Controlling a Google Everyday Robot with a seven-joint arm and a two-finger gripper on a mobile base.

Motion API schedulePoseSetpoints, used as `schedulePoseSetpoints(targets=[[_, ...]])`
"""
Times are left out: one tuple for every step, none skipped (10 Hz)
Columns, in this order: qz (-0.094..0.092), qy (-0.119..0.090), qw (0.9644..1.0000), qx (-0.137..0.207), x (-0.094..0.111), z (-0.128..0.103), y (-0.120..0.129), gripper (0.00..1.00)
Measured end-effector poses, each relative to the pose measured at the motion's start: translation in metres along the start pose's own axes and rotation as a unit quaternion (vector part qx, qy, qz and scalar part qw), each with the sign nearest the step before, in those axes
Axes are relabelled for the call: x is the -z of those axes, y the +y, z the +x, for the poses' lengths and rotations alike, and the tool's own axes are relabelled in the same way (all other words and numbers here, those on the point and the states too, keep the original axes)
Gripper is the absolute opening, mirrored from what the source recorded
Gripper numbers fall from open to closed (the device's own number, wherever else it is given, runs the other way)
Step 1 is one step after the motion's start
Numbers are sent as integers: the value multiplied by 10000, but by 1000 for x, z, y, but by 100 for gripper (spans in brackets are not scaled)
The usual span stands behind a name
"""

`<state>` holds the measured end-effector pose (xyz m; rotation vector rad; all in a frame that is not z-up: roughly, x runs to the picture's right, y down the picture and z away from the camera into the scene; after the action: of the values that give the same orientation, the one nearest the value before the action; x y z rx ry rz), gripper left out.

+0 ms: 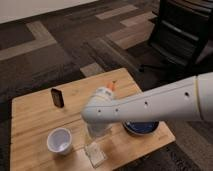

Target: Place the white sponge in the ceramic cup

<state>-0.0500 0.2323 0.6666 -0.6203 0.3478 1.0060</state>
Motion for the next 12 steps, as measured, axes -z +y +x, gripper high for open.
schedulePoseSetpoints(targets=[[62,-60,9996,251,-1,-8,19,65],[51,-96,9988,475,-6,-12,39,65],[20,-107,9984,547,-10,-13,48,65],[-66,-106,9984,556,-16,-12,56,65],[-112,-85,9986,517,-23,-9,57,65],[-110,-56,9989,445,-26,-6,54,65],[-55,-57,9993,356,-27,-3,46,65],[-8,-52,9996,281,-27,0,40,65],[44,-36,9998,195,-27,3,33,65],[60,2,9999,84,-31,8,26,65],[48,21,10000,8,-36,9,22,65],[20,35,10000,-19,-41,7,21,65]])
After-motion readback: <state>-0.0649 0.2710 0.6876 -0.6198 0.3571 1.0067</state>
